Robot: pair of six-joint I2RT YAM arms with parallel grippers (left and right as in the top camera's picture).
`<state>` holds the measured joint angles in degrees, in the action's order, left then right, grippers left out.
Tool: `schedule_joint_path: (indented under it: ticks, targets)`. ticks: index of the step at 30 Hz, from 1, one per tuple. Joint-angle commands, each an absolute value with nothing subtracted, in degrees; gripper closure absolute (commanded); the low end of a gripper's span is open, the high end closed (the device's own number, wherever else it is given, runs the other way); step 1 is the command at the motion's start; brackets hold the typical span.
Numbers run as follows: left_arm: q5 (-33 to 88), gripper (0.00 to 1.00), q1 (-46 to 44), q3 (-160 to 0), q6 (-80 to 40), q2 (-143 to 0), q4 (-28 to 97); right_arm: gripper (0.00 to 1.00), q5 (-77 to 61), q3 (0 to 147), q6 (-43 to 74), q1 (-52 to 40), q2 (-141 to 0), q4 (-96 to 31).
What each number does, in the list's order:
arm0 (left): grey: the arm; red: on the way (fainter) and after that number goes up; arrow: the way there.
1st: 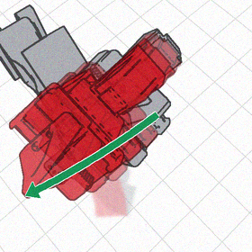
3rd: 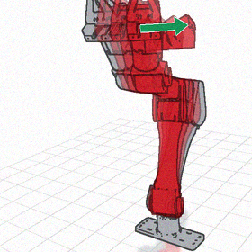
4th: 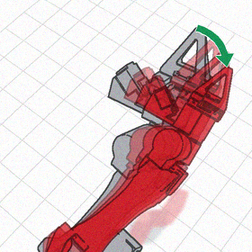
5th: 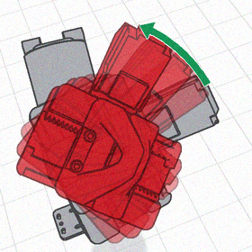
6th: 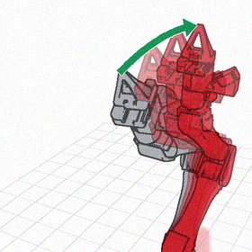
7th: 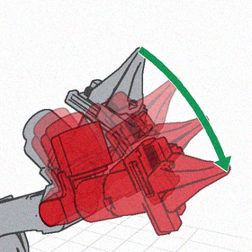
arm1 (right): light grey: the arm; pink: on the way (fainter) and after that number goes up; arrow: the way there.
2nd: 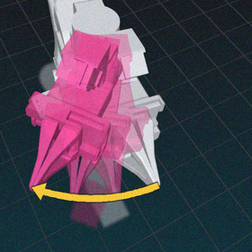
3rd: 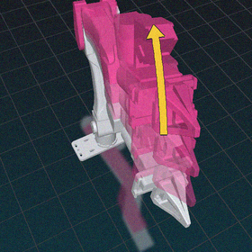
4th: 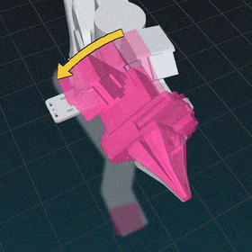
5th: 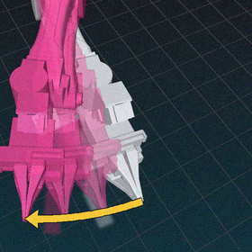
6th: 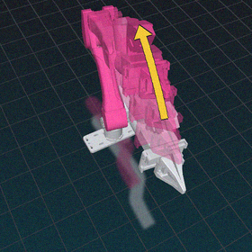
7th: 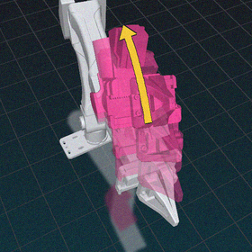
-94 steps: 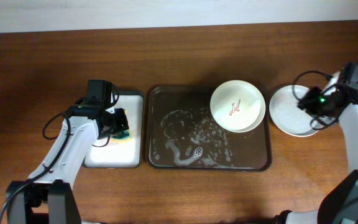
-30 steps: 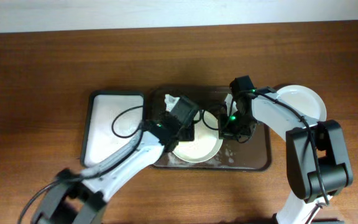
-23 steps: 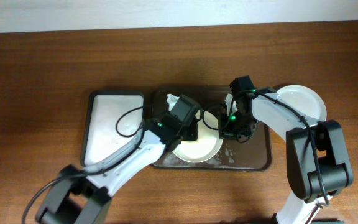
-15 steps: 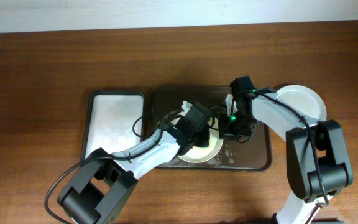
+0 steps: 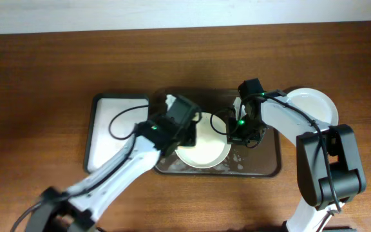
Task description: Clean dirty plates on tray and stack at the side
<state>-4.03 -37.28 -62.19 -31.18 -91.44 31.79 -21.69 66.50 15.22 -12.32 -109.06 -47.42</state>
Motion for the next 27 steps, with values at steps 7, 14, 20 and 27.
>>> schedule_joint_path:
  ticks: [7, 14, 20, 27]
  targets:
    - [2.2, 1.0, -19.81, -62.02, -17.39, -87.83, 41.69, 0.96, -10.15, 67.46, 15.22, -12.49, -97.69, -48.1]
    - [6.76, 1.0, -7.2, -61.8, -8.32, -88.33, 41.65, 0.96, 22.13, 67.46, 13.74, -19.31, -82.17, -49.25]
    - [6.66, 1.0, -5.45, -60.4, -5.91, -89.34, 40.97, 0.96, 45.43, 67.46, 12.23, -31.29, -80.34, -48.99]
    - [6.68, 1.0, -5.45, -59.27, -5.93, -93.93, 40.12, 0.96, 67.75, 67.46, 12.21, -44.03, -80.34, -47.99]
